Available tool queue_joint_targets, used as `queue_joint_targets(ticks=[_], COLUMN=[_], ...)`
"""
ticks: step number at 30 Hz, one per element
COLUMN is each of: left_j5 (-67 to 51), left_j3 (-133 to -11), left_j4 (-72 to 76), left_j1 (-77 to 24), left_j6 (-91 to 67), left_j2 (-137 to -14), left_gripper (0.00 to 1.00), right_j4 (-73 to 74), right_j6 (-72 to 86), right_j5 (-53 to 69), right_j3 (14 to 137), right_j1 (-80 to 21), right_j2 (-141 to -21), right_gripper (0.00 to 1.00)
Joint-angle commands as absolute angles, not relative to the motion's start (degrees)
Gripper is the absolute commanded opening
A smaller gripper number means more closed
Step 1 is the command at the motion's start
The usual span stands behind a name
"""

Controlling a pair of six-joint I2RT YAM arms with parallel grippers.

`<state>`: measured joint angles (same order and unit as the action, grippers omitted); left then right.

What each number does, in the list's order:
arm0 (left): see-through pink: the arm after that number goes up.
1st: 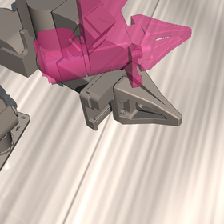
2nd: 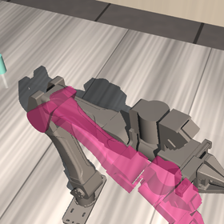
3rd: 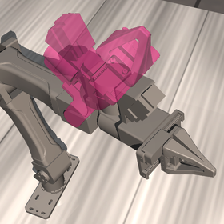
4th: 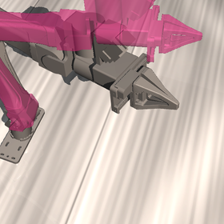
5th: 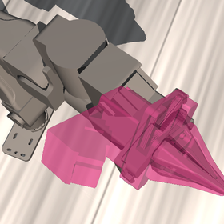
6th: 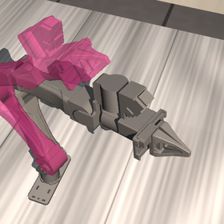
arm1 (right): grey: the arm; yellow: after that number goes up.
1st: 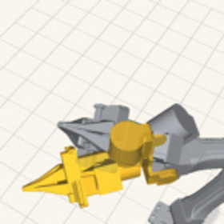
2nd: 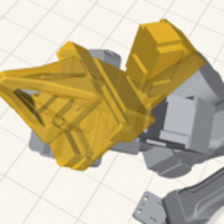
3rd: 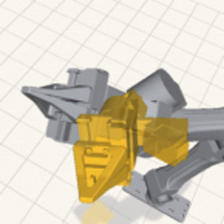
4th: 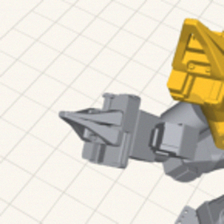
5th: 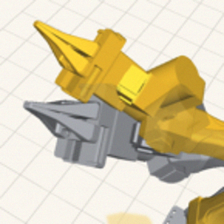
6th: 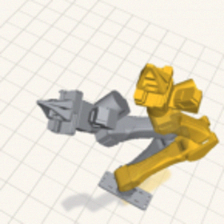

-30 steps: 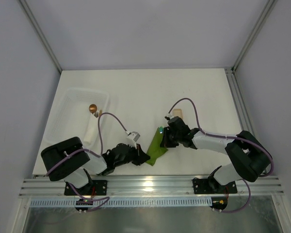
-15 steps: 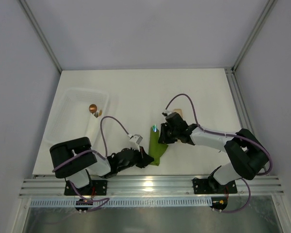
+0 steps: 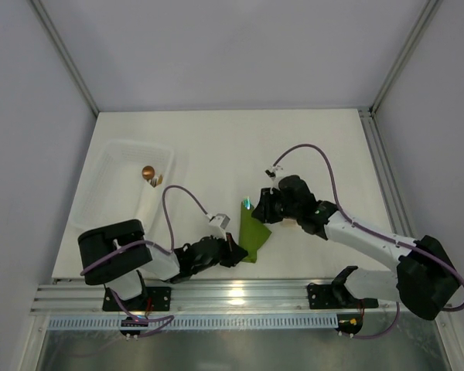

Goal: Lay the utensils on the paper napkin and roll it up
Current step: Roll the napkin at the center of the board.

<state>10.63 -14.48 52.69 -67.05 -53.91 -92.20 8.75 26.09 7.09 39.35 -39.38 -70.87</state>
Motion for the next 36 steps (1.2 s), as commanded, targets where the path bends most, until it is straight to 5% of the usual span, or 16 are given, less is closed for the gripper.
queue_joint_targets(ticks=[1, 3, 13, 36], left_j5=[15.11, 15.47, 17.23, 18.9], left_j3=[-14.15, -14.5, -15.03, -14.24], left_j4=[40.09, 38.94, 37.53, 37.53], left_j1=[-67.94, -68.47, -70.22, -74.53], left_j6=[-52.47, -52.38, -51.68, -47.11], left_j2=[-92.29, -91.85, -91.32, -86.57], left_gripper=[0.0, 0.0, 0.0, 0.0], right_j4=[0.03, -4.03, -41.09, -62.22], right_j6=[27.24, 29.7, 43.67, 51.68], right_j5=[13.52, 17.04, 29.44, 29.62], right_j3=[36.06, 34.2, 20.58, 18.98], right_j1=[-39.29, -39.37, -39.38, -39.37], right_j2=[-67.85, -69.69, -81.81, -106.52], right_gripper=[0.23, 0.04, 0.04, 0.04])
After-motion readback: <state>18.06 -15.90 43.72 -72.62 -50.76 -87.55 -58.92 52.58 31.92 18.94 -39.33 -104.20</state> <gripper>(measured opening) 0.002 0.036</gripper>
